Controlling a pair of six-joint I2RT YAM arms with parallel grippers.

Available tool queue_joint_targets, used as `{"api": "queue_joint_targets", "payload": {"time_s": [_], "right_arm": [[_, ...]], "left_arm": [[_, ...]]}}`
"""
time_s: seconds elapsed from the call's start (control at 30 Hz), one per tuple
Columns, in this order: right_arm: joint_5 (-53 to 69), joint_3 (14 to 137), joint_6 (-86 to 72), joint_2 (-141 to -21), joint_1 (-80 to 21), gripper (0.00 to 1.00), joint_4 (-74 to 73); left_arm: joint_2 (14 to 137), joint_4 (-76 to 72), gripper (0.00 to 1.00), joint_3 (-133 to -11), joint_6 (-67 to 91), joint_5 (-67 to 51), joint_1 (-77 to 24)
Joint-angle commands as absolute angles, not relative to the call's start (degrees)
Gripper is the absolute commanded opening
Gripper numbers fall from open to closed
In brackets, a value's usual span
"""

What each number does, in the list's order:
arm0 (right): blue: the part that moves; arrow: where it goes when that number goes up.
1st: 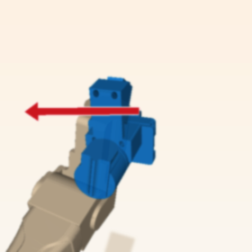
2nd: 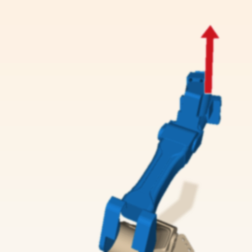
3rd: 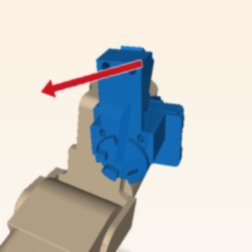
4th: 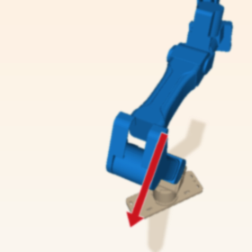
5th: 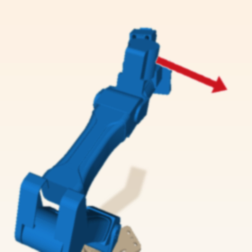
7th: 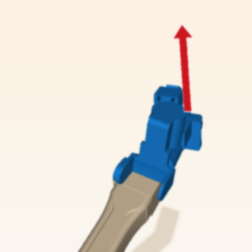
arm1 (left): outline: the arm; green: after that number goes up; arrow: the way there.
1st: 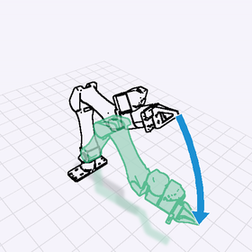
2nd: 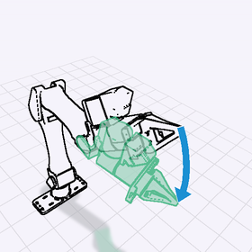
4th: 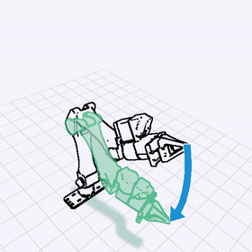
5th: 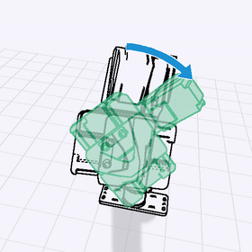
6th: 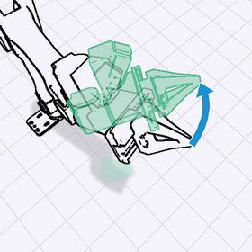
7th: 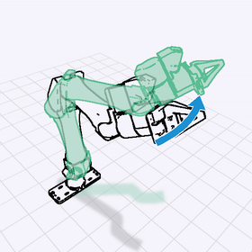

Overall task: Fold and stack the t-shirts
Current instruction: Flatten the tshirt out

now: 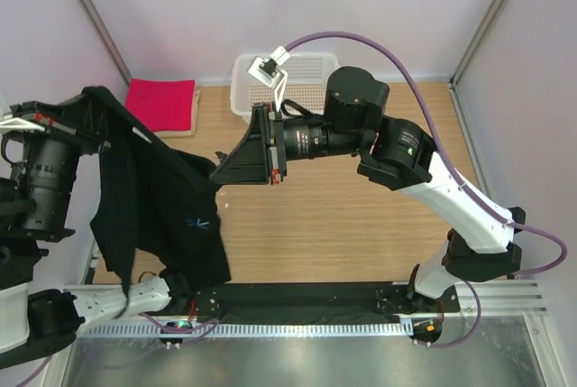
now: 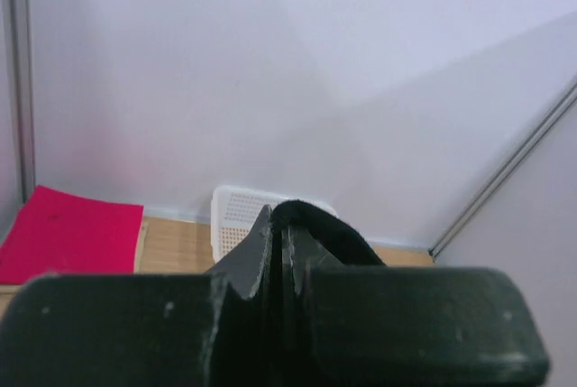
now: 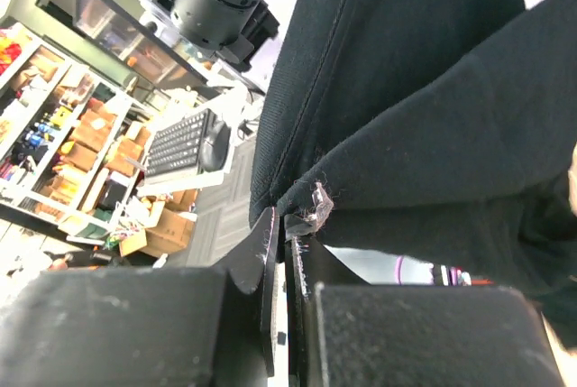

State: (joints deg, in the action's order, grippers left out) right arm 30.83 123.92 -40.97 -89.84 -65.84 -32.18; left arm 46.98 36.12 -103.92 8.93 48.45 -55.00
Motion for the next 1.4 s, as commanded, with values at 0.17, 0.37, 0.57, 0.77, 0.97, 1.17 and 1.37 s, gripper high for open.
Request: {"api": "queue_joint_targets", "payload": {"time_s": [0.17,0.37,0.57,0.77,0.97,1.17,1.37], "right_arm": [[13.40,127.35,-35.26,-86.57,-64.26,0.01,-40.93],[-7.72,111.73,-36.99,-75.17,-56.97,0.01,-55.01],[-19.23,93.53,-45.78,-62.76,-47.03,0.01,-66.25],[-24.80,75.79,-50.09,-55.03,-38.00,0.01,-74.79],[-14.17,66.27,-46.33,-51.68,-23.66,0.01,-73.21],[-0.73,60.12,-38.87,-55.45,-12.57,0.39,-68.48],[-0.96,63.71,-31.39,-63.35,-12.57,0.60,-65.83]], "left_arm": [[68.27,14.69,0.01,-114.94,-13.70,49.31,-54.67],[85.06,15.13,0.00,-117.51,-1.15,31.94,-44.65],[100.79,13.88,0.01,-117.95,10.09,17.93,-43.94],[120.20,18.61,0.00,-124.33,21.78,0.37,-45.35],[134.91,38.02,0.86,-144.39,23.21,-5.37,-46.58],[115.72,37.53,1.00,-127.82,20.04,-1.06,-44.04],[97.58,42.70,1.00,-108.04,21.27,3.42,-36.76]]}}
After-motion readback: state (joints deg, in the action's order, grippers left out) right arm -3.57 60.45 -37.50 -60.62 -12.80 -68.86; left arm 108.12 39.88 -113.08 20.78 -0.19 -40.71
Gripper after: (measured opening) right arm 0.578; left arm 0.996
